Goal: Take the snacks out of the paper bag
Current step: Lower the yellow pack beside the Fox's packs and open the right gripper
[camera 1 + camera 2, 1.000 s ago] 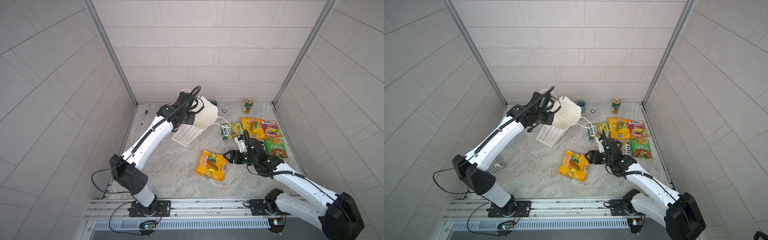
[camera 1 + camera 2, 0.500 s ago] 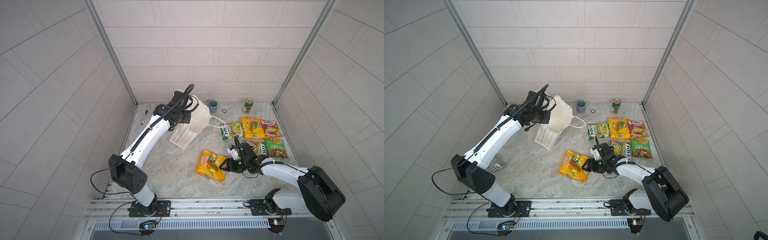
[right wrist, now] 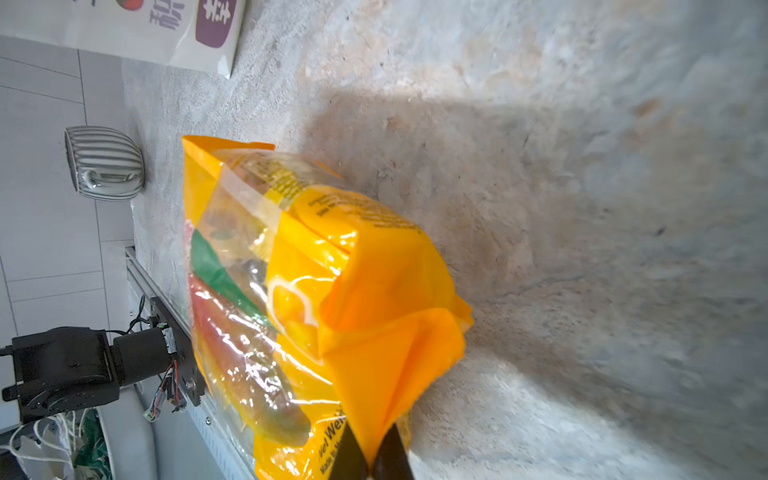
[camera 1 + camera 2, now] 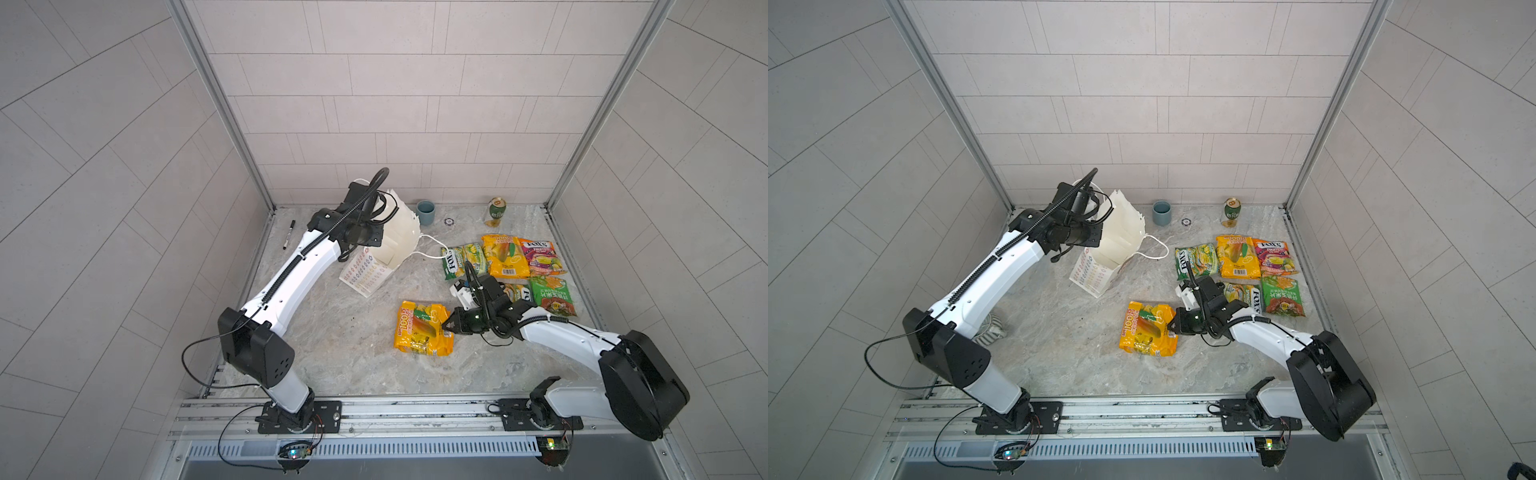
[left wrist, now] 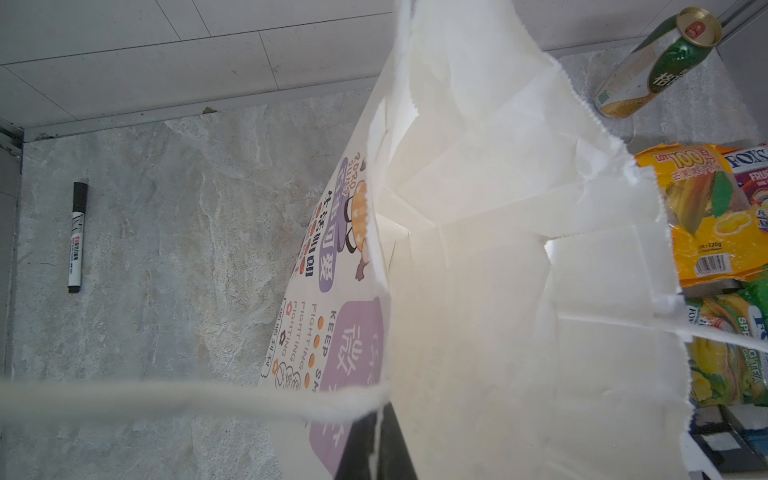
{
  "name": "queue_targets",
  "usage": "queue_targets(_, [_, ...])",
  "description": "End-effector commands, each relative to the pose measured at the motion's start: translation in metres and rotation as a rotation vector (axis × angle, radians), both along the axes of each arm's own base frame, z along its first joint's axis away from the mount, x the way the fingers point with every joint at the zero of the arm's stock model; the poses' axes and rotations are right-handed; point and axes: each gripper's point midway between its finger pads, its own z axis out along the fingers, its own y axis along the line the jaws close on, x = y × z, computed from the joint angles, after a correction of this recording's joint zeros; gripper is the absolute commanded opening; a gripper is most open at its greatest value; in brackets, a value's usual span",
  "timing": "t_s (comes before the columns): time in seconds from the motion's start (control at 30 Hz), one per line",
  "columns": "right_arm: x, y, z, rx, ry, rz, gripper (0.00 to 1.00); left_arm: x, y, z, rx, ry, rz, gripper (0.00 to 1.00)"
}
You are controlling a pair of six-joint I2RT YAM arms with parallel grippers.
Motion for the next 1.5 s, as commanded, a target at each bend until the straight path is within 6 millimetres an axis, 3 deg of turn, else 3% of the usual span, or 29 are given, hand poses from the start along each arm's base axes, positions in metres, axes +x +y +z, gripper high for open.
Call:
queue_targets(0.0, [0.008, -0.013, 0.019, -0.083, -0.058, 0.016, 0.0, -0.003, 0.008, 0.007, -0.003, -0.02, 0.02, 0.0])
queue_targets(0.2, [0.026, -0.023, 0.072, -0.211, -0.162, 0.078, 0.0, -0.005, 0.013, 0.03, -0.107, -0.026, 0.081, 0.0])
queue_targets(0.33, [0.046, -0.026, 0.107, -0.246, -0.232, 0.1, 0.0, -0.008, 0.006, 0.052, -0.18, -0.039, 0.082, 0.0])
queue_targets(0.53, [0.068, -0.026, 0.127, -0.251, -0.191, 0.077, 0.0, -0.015, -0.009, 0.068, -0.335, -0.013, 0.096, 0.0])
queue_targets(0.7, [0.069, -0.016, 0.14, -0.2, -0.117, 0.101, 0.0, -0.018, -0.012, 0.071, -0.367, -0.01, 0.09, 0.0])
queue_targets(0.87, [0.065, -0.027, 0.125, -0.212, -0.035, 0.126, 0.0, -0.018, -0.012, 0.067, -0.372, -0.021, 0.083, 0.0])
queue_targets(1.3, [0.095, -0.082, 0.06, -0.403, -0.003, -0.041, 0.0, -0.014, -0.015, 0.049, -0.338, -0.004, 0.053, 0.0])
queue_targets(1.47, [0.101, -0.105, 0.047, -0.52, -0.02, -0.109, 0.0, -0.013, -0.015, 0.041, -0.33, 0.007, 0.055, 0.0])
